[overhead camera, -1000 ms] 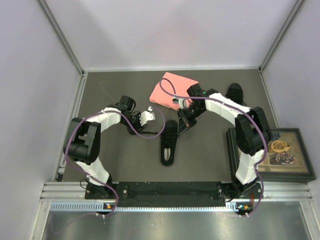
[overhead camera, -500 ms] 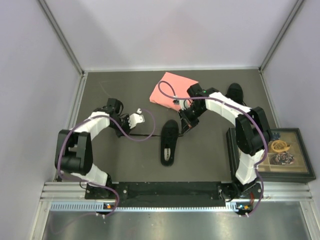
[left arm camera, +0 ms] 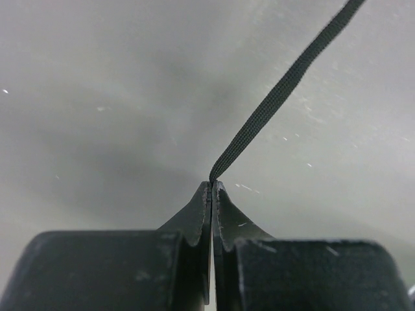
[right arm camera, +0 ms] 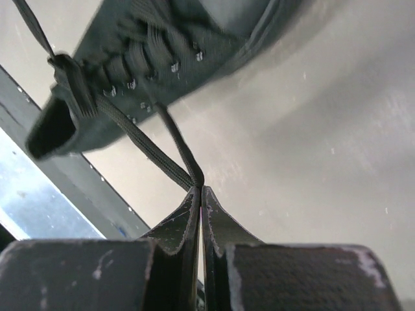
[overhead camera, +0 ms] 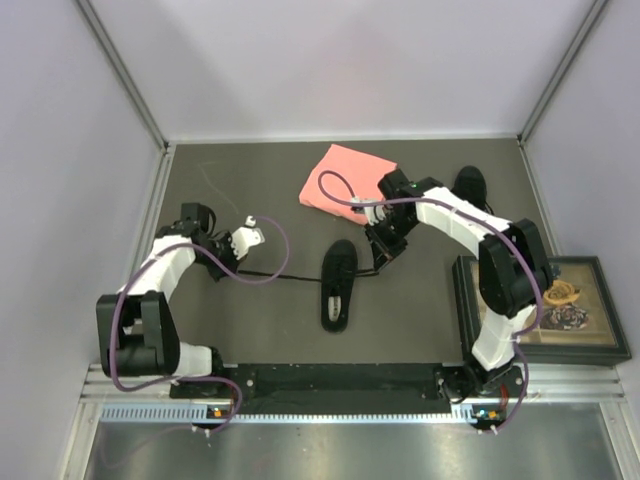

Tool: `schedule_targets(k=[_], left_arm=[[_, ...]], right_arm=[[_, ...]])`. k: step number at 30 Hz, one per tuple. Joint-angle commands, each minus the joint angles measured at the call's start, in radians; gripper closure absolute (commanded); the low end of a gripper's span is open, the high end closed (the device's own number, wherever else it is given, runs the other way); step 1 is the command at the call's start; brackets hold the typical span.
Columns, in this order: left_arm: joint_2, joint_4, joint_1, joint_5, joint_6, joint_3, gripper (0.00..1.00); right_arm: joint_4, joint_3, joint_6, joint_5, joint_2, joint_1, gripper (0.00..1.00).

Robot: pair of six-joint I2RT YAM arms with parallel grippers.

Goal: Tie the shoes

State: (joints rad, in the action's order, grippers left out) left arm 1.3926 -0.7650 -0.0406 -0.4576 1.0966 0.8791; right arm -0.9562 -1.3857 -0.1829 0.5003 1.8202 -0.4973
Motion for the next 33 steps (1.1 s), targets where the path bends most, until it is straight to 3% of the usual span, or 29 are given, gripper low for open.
schedule_targets(k=[1,6,10,14,15,20,21,24,29,33], left_arm=[[-0.070,-0.048,-0.027,-0.058,0.025,-0.020,1.00],[-0.086,-0.106,-0.044,-0.119,0.017,0.020,1.00],[-0.171,-0.207,-0.018,-0.339,0.031,0.110,1.00],[-0.248,-0.273,0.169,-0.421,-0.065,0.219,1.00],[-0.263,-0.270,0.265,-0.438,-0.095,0.236,1.00],[-0.325,0.001,0.594,-0.441,-0.453,0.248,1.00],[-0.322,0.056,0.719,-0.388,-0.492,0.241,1.00],[-0.265,0.226,0.937,-0.293,-0.575,0.216,1.00],[-0.092,0.576,1.105,-0.199,-0.780,0.218,1.00],[0.043,0.742,1.156,-0.113,-0.811,0.270,1.00]], right_arm=[[-0.019,0.014,-0.041,-0.049,-0.096,0.017,1.00],[-0.009,-0.002,-0.044,-0.068,-0.105,0.020,1.00],[0.019,-0.050,-0.023,-0.017,-0.081,0.017,1.00],[0.082,-0.111,0.023,0.030,-0.052,0.005,1.00],[0.111,-0.121,0.026,0.041,-0.044,0.002,1.00],[0.230,-0.162,0.095,0.139,-0.019,-0.033,1.00],[0.244,-0.173,0.102,0.152,-0.012,-0.040,1.00],[0.263,-0.219,0.117,0.190,0.033,-0.067,1.00],[0.327,-0.210,0.145,0.277,0.060,-0.087,1.00],[0.336,-0.196,0.128,0.334,0.073,-0.087,1.00]])
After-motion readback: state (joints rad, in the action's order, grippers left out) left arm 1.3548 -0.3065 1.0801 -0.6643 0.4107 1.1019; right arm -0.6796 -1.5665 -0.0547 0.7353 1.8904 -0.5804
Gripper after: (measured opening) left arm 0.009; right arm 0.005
